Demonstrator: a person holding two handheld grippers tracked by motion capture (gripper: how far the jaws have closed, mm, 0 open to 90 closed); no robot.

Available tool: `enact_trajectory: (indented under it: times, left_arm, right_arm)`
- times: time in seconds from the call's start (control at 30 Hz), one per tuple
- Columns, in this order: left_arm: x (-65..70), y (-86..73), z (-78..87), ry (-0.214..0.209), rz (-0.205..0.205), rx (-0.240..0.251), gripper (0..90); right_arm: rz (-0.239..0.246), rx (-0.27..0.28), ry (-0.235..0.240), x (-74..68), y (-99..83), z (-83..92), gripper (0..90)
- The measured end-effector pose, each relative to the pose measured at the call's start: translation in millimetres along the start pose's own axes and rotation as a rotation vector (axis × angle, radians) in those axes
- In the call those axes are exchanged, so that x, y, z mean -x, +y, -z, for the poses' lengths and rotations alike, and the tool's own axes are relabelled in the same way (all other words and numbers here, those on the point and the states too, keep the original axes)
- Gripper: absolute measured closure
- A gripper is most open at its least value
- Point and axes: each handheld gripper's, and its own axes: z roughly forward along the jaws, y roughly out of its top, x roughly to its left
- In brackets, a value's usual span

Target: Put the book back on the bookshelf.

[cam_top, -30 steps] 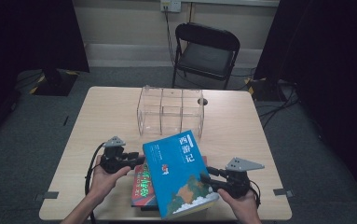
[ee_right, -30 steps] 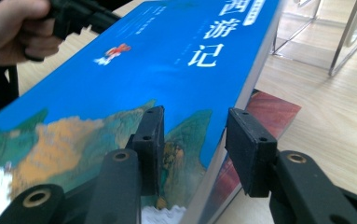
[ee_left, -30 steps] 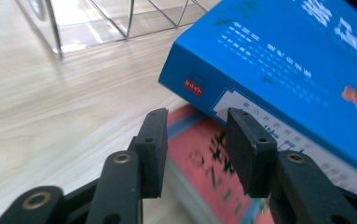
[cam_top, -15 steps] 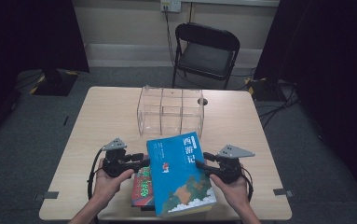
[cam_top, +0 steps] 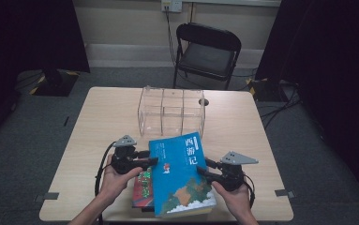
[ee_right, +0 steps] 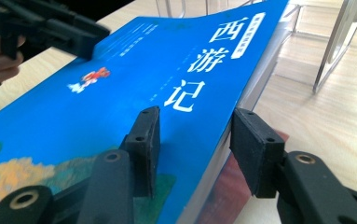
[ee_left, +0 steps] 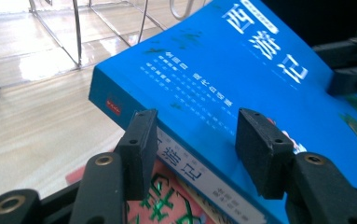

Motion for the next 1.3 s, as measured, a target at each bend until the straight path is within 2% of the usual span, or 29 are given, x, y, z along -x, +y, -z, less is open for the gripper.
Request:
enact_trajectory:
  times: [0.03,0.07,0.1,0.17,0.23,0.33,0.37,0.4,0.47,0.53,0.6,0.63,0.67,0.7,0.77,0.9,1.07,1.17,1.3]
  left_arm:
    - [1.1,4.1,-3.1,0.008,0.001,-0.012,48.9]
    - [2.9,6.6,-6.0,0.019,-0.012,-0.014,48.9]
    - [5.0,8.7,-9.2,0.028,-0.031,-0.019,45.2]
    - [6.1,10.9,-13.7,0.029,-0.027,-0.013,44.8]
    - [4.9,9.8,-13.6,0.022,-0.029,-0.007,45.0]
    - [1.1,2.8,-10.7,-0.021,0.007,0.014,45.5]
    - [0.8,1.3,-9.4,-0.031,0.010,0.012,45.8]
    - [2.1,0.5,-8.6,-0.031,0.006,0.014,45.8]
    - [4.6,-0.2,-7.3,-0.026,-0.015,0.013,45.8]
    - [5.3,-1.7,-7.1,-0.028,-0.020,0.020,45.3]
    - [3.7,-2.6,-6.2,-0.043,-0.024,0.019,45.1]
    - [1.9,-4.2,-6.1,-0.061,-0.009,0.027,45.1]
    - [1.9,-4.2,-6.1,-0.061,-0.009,0.027,45.1]
    - [-0.1,-6.0,-5.6,-0.074,-0.002,0.028,45.1]
    - [-0.2,-6.1,-5.5,-0.076,-0.002,0.029,45.2]
    - [0.7,-5.8,-5.6,-0.071,-0.003,0.028,45.2]
    - [2.2,-5.6,-5.2,-0.064,-0.010,0.026,45.2]
    - [3.0,-5.9,-5.5,-0.061,-0.012,0.033,45.1]
    - [2.6,-6.5,-5.3,-0.065,-0.007,0.031,44.5]
  right_arm:
    - [-0.001,-0.004,-0.002,-1.2,-0.5,1.5,53.7]
    - [0.003,-0.008,-0.001,-2.8,-1.6,4.0,53.7]
    - [0.005,-0.011,-0.005,-5.7,-3.7,8.1,53.5]
    - [0.011,-0.014,-0.009,-7.0,-4.0,9.4,53.6]
    - [0.009,-0.022,-0.002,-4.8,-1.3,11.0,52.2]
    - [0.004,-0.013,-0.017,-0.2,1.8,8.7,48.4]
    - [-0.029,0.016,-0.028,9.0,8.9,6.2,48.0]
    - [-0.029,0.016,-0.028,9.0,8.9,6.2,48.0]
    - [-0.060,0.040,-0.018,15.3,15.7,3.3,51.4]
    - [-0.076,0.029,-0.033,17.9,19.4,-1.7,53.6]
    - [-0.094,0.012,-0.027,18.8,18.6,-7.8,55.2]
    - [-0.121,0.007,-0.040,19.7,13.8,-12.7,55.2]
    - [-0.121,0.007,-0.040,19.7,13.8,-12.7,55.2]
    - [-0.153,0.027,-0.015,23.5,9.7,-13.1,55.5]
    - [-0.151,0.028,-0.010,24.5,9.4,-12.8,56.0]
    - [-0.181,0.054,0.005,26.6,4.4,-14.5,54.3]
    - [-0.200,0.055,0.004,25.3,4.0,-18.9,49.0]
    - [-0.207,0.049,-0.009,23.4,5.2,-19.4,48.9]
    - [-0.239,0.052,0.007,25.8,4.4,-21.1,48.2]
